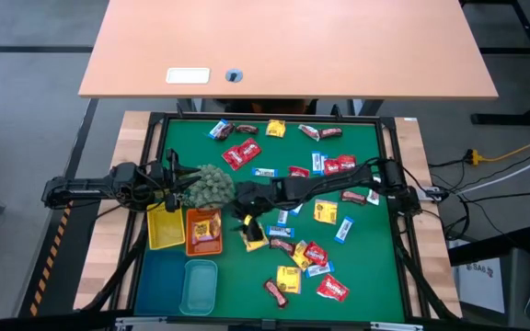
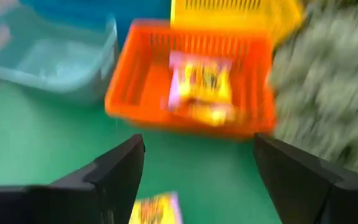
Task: Sort candy
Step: Put the yellow candy into the orange basket
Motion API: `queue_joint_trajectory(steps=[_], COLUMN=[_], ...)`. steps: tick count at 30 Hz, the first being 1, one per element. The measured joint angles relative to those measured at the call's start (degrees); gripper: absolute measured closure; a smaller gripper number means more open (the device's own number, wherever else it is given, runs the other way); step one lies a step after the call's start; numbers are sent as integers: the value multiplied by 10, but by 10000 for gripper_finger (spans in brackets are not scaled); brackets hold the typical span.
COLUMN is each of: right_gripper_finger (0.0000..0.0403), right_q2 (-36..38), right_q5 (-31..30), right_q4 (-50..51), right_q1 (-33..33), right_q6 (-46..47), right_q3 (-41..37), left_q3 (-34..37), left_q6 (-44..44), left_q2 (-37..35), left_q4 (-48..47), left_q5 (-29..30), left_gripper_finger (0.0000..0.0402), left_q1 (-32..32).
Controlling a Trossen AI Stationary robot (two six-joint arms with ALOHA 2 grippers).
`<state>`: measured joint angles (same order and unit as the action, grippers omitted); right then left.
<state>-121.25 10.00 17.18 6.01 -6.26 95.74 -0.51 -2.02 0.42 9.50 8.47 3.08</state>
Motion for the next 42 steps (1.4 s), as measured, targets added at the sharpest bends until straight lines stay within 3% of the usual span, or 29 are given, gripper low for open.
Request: queue_joint_trajectory(steps=[7, 11, 19, 28, 37, 42], right_gripper_finger=[107, 107, 107, 107, 107, 107], right_q2=[0, 0, -1, -2, -8, -21], right_q5=[10, 11, 8, -45, -45, -45], right_q4=[122, 136, 130, 119, 19, 16], right_q1=[18, 33, 49, 48, 48, 48], right_q6=[0, 0, 0, -1, -1, 0], right_q3=[0, 0, -22, -67, -113, -118], left_q3=[0, 0, 0, 0, 0, 0], left_q6=[0, 5, 5, 4, 4, 4], left_q2=[0, 0, 0, 0, 0, 0], left_q4=[0, 0, 0, 0, 0, 0], left_q5=[0, 0, -6, -6, -6, -6], left_gripper_finger=[305, 305, 305, 305, 305, 305], left_q1=[0, 0, 0, 0, 0, 0])
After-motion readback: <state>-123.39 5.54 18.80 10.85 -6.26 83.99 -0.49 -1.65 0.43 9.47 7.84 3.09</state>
